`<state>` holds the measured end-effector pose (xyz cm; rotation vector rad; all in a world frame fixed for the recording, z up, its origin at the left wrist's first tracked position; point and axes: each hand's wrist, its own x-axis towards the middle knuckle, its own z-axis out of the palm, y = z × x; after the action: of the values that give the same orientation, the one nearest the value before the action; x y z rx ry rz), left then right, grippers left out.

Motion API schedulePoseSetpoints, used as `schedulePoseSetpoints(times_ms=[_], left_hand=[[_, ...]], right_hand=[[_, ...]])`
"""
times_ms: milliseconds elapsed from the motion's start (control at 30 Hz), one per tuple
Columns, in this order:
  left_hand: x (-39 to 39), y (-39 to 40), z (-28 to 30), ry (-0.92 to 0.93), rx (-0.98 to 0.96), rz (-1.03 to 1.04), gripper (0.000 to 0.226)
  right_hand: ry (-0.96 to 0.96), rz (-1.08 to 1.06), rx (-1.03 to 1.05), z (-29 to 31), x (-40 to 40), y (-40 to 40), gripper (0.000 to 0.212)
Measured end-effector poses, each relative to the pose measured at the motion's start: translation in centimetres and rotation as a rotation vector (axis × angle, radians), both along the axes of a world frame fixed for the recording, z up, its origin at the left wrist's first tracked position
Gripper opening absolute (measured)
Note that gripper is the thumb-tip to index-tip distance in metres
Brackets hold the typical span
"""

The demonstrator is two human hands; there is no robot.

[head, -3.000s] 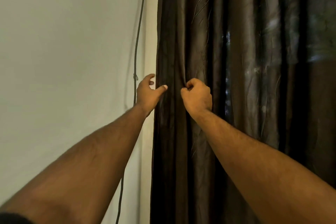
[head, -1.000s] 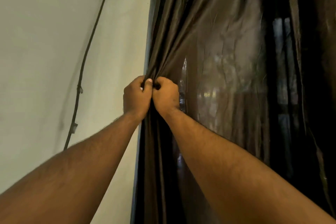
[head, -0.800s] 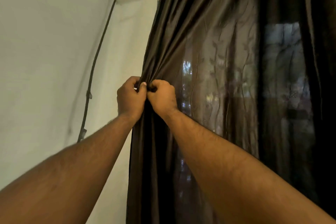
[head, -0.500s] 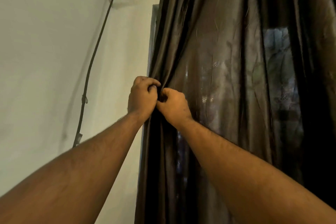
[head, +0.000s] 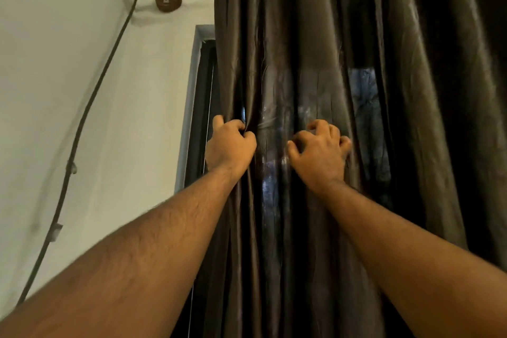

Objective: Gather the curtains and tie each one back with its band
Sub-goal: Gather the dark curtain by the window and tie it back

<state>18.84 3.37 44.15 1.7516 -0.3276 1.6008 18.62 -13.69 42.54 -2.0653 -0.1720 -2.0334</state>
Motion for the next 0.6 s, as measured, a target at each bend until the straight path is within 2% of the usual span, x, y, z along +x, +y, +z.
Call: schedulePoseSetpoints(times_ms=[133, 233, 300, 400, 467, 533, 600], left_hand=[[0.1, -0.4, -0.3, -0.039, -0.021, 0.026, 0.024], [0.3, -0.1, -0.4, -0.096, -0.023, 0.038, 0.022], [0.5, 0.1, -0.5, -0.126, -0.024, 0.039, 0.022], [0.6, 0.4, -0.4, -0.153, -0.022, 0.028, 0.023], [0.5, 0.5, -0.3, -0.17, -0.019, 0.013, 0.022], [0.4, 0.7, -0.3, -0.189, 0.0, 0.003, 0.02], [0.2, 1.1, -0.1, -0.199, 0.035, -0.009, 0.017]], right_hand=[[0.025, -0.022, 0.083, 1.0, 0.0, -2.0, 0.023], [0.027, 0.004, 0.191, 1.8, -0.2, -2.5, 0.036], [0.023, 0.114, 0.301, 2.4, -0.4, -2.4, 0.052], [0.016, 0.427, 0.439, 3.1, -0.5, -1.8, 0.066], [0.029, 0.545, 0.444, 3.4, -0.3, -1.0, 0.054], [0.088, 0.56, 0.358, 3.6, -0.2, 0.3, 0.031], [0.153, 0.587, 0.238, 4.1, -0.1, 2.4, 0.021]])
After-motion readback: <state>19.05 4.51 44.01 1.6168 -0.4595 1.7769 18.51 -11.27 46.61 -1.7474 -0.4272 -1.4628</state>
